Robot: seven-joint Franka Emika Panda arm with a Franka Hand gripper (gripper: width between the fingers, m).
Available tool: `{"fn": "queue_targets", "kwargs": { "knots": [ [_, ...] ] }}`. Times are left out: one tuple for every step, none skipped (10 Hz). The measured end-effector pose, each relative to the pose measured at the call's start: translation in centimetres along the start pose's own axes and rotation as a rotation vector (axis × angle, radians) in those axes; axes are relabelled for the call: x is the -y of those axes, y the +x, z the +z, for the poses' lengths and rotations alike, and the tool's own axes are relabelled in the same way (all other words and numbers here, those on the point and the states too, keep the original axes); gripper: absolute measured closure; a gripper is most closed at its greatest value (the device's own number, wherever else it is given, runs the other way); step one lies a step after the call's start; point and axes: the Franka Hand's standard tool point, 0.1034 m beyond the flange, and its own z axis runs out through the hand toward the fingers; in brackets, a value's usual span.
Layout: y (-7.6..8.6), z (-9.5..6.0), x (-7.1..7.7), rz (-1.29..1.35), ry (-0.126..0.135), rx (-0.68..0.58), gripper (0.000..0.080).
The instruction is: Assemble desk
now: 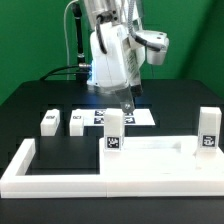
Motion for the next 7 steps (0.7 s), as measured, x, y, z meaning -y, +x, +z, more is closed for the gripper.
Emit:
{"fn": "queue_targets", "kwargs": {
  "knots": [
    [0.0,0.0,0.0,-0.001,0.0,0.0,0.0151],
    [-0.4,0.3,-0.4,-0.02,-0.009,-0.002,0.0151],
    [-1.4,1.0,-1.6,-0.062,-0.041,0.004,0.0151],
    [-1.9,1.7,-3.4,-0.097,-0.068,0.006,0.0151],
    [-1.9,2.3,-5.2,-0.102,-0.078,0.0,0.0151],
    [-1.7,3.3,-7.3,-0.115,-0.115,-0.002,0.0151],
    [-1.8,3.2,-6.8,-0.114,-0.111,-0.001,0.0151]
  ]
}}
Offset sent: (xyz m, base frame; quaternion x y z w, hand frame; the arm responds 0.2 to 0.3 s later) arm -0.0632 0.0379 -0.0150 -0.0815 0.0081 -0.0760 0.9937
